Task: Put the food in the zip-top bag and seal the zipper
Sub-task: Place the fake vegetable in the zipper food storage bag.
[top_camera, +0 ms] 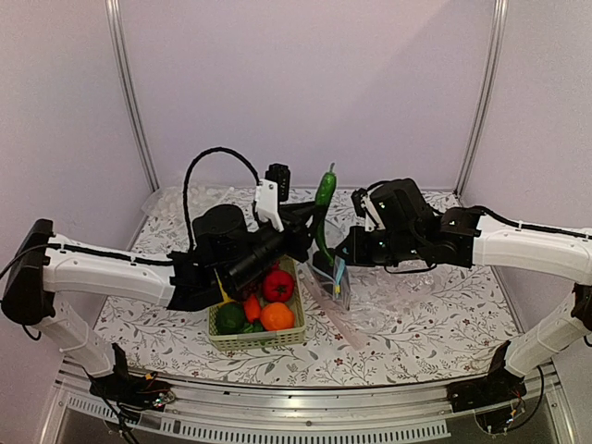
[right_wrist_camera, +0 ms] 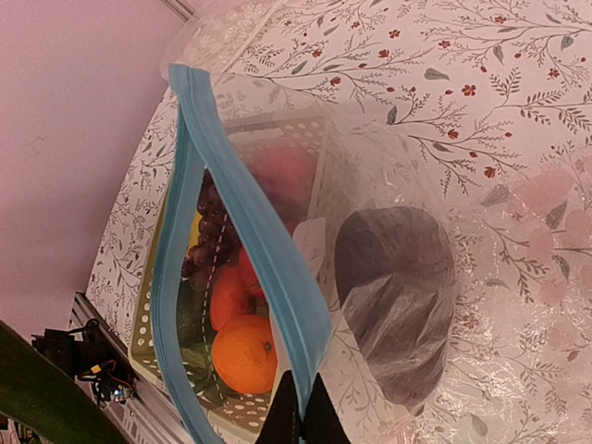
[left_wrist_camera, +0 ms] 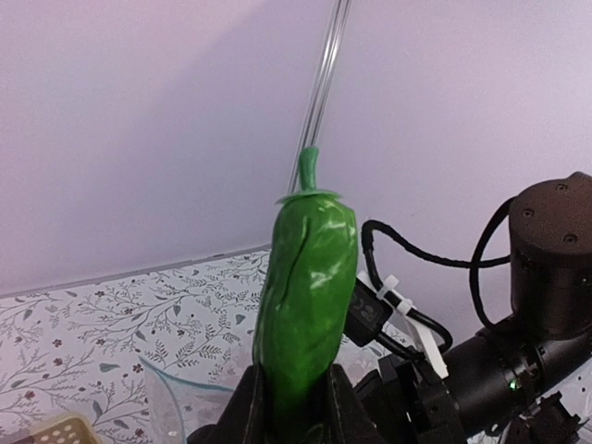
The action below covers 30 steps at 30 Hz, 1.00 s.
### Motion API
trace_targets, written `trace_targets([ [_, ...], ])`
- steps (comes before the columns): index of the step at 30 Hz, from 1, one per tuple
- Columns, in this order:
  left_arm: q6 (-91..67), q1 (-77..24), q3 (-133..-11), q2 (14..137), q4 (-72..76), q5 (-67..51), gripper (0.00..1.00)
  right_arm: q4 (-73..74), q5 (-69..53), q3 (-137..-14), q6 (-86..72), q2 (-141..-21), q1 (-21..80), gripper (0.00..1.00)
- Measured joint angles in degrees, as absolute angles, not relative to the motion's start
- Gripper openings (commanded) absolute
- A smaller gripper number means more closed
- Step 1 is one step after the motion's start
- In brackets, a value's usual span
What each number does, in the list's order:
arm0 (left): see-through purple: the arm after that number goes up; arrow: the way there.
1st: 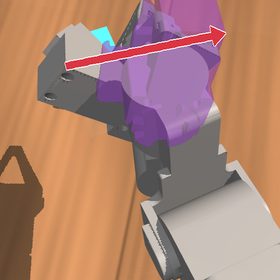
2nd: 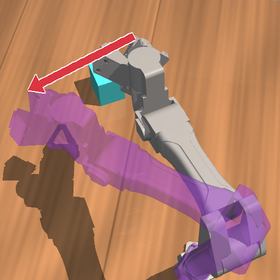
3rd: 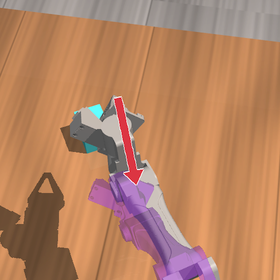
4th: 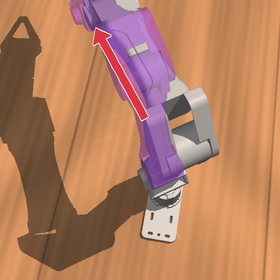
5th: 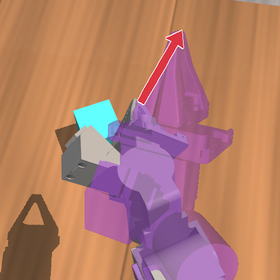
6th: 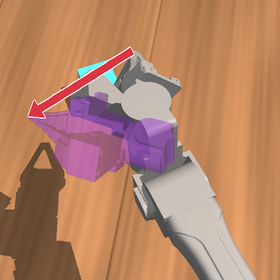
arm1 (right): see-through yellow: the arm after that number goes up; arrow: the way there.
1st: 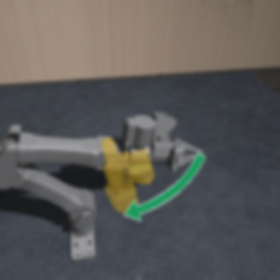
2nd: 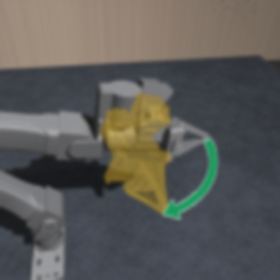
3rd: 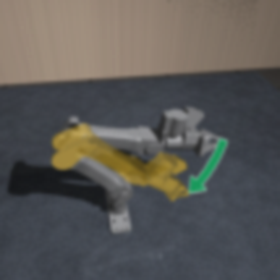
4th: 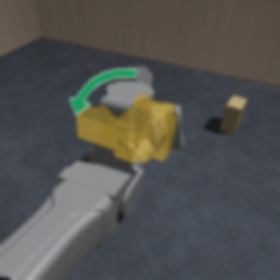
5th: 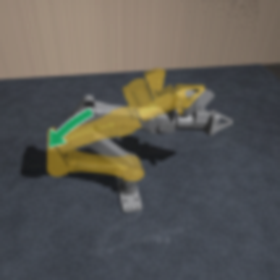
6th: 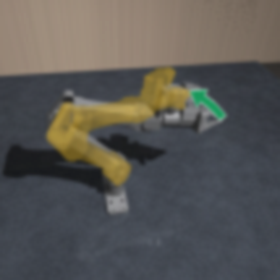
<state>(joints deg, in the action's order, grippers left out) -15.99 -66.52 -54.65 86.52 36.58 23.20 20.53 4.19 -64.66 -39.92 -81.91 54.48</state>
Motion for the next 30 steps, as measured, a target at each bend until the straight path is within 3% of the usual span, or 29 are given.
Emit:
trace_targets([
  [11, -10.6, -66.8, -52.3, 90.6, 41.6, 26.6, 0.17, 20.6, 4.2, -64.6, -40.1, -81.9, 54.5, 0.00],
  [19, -17.5, -66.9, -52.5, 90.6, 32.9, 27.3, 0.17, 20.6, 5.1, -64.7, -40.1, -81.6, 54.5, 0.00],
  [26, -25.8, -66.9, -54.0, 90.6, 21.8, 26.1, 0.30, 20.9, 5.5, -65.1, -40.6, -81.6, 54.5, 0.00],
  [30, -29.4, -66.9, -55.7, 90.6, 17.1, 23.6, 0.46, 21.1, 5.7, -65.1, -40.7, -81.6, 54.6, 0.00],
])
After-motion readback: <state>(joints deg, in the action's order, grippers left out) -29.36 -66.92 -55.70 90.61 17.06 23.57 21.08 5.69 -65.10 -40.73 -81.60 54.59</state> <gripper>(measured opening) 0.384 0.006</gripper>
